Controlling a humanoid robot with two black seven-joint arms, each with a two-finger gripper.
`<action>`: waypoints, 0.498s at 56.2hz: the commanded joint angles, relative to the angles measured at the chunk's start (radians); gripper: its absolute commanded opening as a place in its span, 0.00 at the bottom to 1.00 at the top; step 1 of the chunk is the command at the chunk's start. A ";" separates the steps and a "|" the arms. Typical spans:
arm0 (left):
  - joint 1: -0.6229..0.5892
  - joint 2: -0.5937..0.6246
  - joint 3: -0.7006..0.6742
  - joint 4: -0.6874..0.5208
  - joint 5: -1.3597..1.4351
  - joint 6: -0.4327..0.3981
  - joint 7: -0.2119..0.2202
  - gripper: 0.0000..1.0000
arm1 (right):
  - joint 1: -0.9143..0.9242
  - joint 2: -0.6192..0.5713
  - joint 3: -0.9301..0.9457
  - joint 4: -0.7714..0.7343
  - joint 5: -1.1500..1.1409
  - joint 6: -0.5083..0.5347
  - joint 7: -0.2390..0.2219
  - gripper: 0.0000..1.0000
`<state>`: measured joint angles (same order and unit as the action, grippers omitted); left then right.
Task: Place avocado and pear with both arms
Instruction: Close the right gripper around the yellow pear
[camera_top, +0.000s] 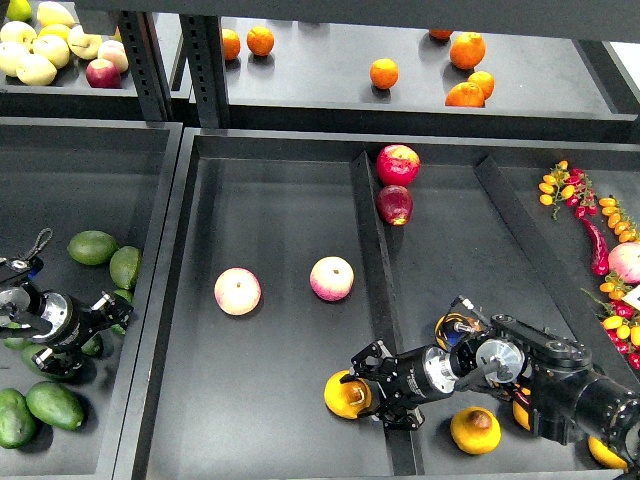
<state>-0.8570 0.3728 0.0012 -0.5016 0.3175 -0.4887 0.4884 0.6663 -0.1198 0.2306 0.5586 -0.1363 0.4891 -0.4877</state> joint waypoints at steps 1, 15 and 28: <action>0.003 0.000 0.000 -0.003 0.000 0.000 0.000 0.82 | -0.002 0.003 -0.001 -0.003 -0.008 0.000 -0.001 0.15; 0.003 0.001 0.002 -0.003 0.000 0.000 0.000 0.82 | -0.020 0.008 0.032 -0.011 0.007 0.000 -0.001 0.01; -0.002 0.001 0.002 -0.003 0.005 0.000 0.000 0.82 | 0.015 -0.012 0.041 0.007 0.104 0.000 -0.001 0.01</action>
<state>-0.8549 0.3727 0.0029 -0.5042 0.3190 -0.4887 0.4884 0.6489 -0.1150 0.2703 0.5518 -0.0971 0.4883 -0.4904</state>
